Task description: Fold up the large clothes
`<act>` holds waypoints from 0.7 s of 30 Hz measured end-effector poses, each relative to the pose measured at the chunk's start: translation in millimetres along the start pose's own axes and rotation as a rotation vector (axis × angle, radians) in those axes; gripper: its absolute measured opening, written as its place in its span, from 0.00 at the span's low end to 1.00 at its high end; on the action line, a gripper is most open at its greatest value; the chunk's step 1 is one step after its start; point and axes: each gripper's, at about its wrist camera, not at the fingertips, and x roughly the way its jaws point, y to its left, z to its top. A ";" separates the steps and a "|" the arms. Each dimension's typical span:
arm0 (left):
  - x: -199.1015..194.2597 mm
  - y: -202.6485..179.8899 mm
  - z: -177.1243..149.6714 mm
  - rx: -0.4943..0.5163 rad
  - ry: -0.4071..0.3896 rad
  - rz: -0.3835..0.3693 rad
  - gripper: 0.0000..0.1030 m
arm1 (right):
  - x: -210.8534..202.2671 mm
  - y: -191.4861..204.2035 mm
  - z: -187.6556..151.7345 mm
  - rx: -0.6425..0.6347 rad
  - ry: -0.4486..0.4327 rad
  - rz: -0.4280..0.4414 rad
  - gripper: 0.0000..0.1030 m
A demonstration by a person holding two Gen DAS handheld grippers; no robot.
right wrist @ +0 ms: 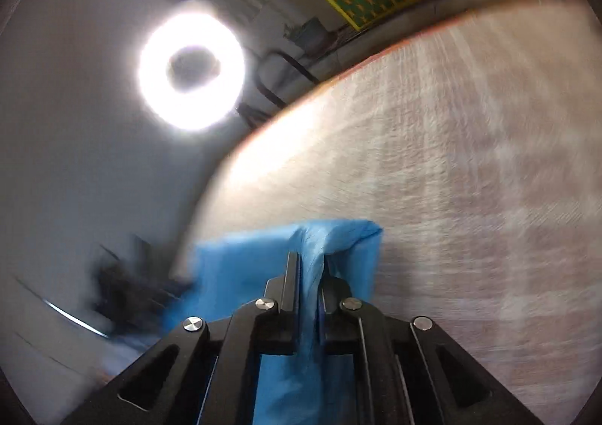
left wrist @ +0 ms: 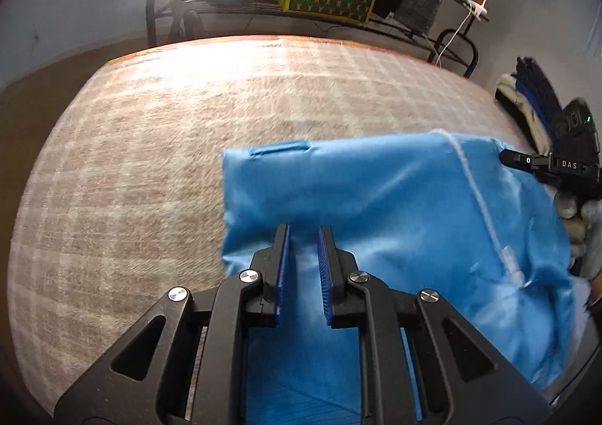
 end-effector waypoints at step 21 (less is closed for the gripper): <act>-67.0 8.7 -50.3 -0.188 -0.007 -0.114 0.22 | -57.2 80.6 -61.0 -0.230 0.043 -0.090 0.21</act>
